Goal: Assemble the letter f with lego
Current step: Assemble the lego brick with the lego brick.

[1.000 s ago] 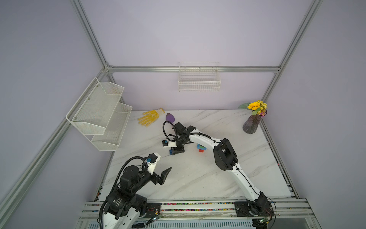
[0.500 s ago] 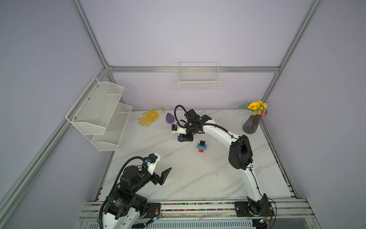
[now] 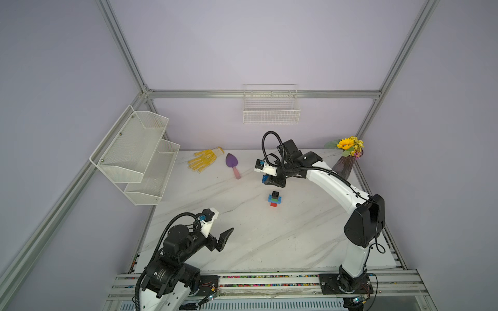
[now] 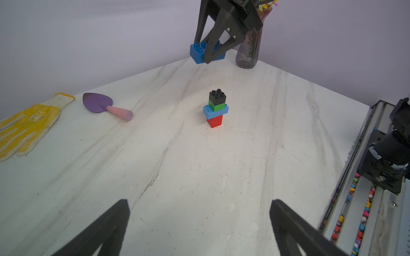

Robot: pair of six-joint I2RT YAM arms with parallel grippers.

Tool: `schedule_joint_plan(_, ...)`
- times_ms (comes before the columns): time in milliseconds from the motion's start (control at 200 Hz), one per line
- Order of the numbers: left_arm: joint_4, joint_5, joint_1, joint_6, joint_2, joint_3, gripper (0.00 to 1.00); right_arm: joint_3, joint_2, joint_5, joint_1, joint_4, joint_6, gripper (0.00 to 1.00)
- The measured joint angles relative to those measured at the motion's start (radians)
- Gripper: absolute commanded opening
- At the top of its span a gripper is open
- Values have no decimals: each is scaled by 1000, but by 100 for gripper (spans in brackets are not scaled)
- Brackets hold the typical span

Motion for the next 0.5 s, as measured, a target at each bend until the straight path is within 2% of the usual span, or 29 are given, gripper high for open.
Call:
schedule_joint_plan(175,0,0,1,0,-6,0,100,-138,-36,-8,-21,15,-4,1)
schedule_joint_plan(500,0,-1,2,0,-7,0,100,-255,-75,-59,-89,80,-8,0)
